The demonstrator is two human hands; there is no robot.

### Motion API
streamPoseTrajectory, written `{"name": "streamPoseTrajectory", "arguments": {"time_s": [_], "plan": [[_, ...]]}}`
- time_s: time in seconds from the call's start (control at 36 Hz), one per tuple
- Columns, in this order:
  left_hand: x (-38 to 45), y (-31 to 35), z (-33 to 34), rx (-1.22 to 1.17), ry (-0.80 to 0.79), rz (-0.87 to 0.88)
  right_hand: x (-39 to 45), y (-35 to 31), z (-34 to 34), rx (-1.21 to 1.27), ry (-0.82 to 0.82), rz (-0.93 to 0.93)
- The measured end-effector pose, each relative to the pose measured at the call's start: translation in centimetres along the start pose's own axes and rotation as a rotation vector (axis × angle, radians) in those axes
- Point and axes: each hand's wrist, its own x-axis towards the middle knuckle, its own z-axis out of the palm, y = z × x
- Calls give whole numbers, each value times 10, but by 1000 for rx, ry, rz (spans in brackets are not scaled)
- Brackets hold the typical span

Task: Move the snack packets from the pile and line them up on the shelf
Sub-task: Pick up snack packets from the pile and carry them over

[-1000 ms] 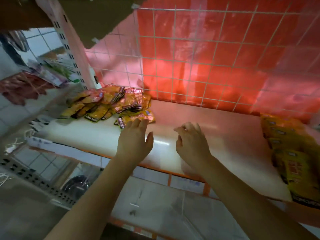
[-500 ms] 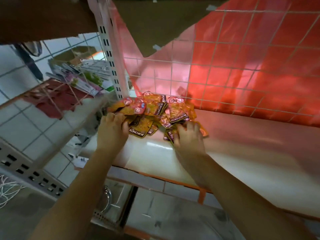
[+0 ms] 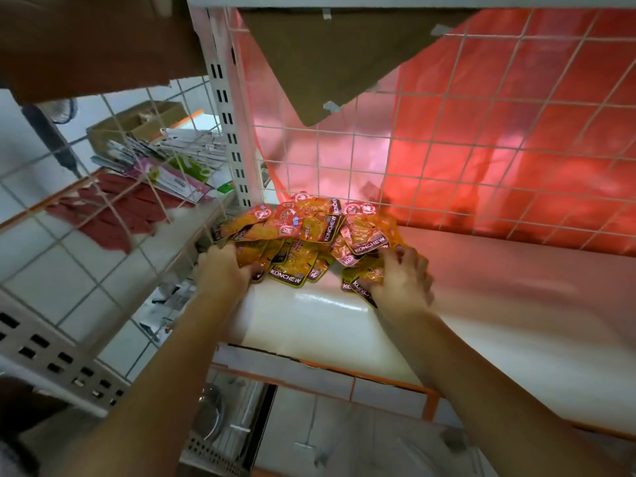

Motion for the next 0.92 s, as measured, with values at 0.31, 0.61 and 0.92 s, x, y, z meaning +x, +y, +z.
{"name": "streamPoseTrajectory", "arguments": {"time_s": [0.31,0.61,0.92], "plan": [[-32,13,-8,-105,-109,39,-1,10,-17,-2,-128,157],[-60,27,-23,-287,-43,56,-12,10,-16,252,-202,200],[-76,43,-40,-436,55,124,-30,18,-28,929,-139,222]]}}
